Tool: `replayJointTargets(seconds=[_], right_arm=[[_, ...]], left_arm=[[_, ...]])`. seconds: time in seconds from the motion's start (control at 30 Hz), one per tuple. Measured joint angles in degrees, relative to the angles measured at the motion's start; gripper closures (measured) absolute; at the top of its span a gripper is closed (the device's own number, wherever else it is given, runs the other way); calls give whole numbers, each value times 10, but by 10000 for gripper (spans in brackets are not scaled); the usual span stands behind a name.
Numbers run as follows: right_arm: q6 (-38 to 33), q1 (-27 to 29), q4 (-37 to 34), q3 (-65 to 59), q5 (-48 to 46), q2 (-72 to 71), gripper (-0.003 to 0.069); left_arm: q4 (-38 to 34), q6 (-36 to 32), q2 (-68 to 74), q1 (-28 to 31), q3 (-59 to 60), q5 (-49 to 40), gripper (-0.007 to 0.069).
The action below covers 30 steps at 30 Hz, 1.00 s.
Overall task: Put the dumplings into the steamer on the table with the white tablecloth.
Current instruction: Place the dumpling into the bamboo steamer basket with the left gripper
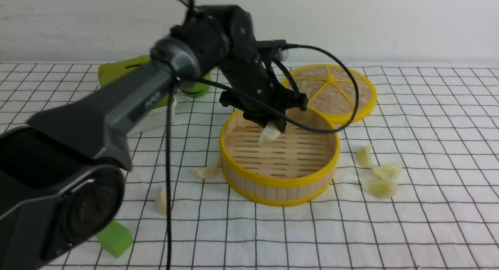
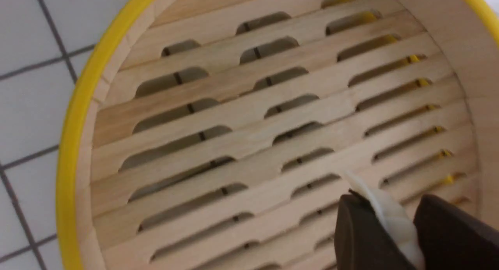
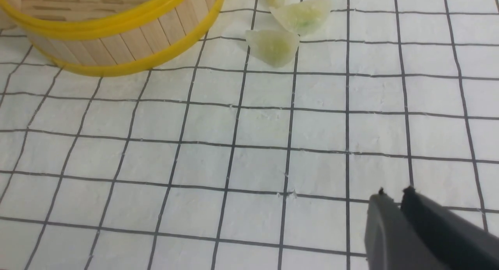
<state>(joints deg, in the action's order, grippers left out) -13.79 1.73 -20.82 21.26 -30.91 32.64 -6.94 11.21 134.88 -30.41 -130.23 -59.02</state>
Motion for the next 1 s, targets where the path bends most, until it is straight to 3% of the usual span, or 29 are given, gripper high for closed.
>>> replayJointTargets(seconds=[0.17,0.43,0.53,0.73,0.83,0.93,1.0], right_arm=[[0,0,-1,0,0,0,597],[0,0,-5,0,0,0,595],[0,0,-5,0,0,0,589],[0,0,-5,0,0,0,585],[0,0,-6,-3,1,0,582],[0,0,-7,-6,1,0,580],[0,0,-7,-7,2,0,579]], left_arm=[[84,80,28,-10,0,54,454],[91,151,43,-9,0,92,453],[98,176,59,-9,0,96,396],[99,182,60,-9,-11,85,249],[102,174,45,-9,-40,29,220],[114,139,21,-9,-64,-18,216],[154,49,-28,-8,-94,-88,216]])
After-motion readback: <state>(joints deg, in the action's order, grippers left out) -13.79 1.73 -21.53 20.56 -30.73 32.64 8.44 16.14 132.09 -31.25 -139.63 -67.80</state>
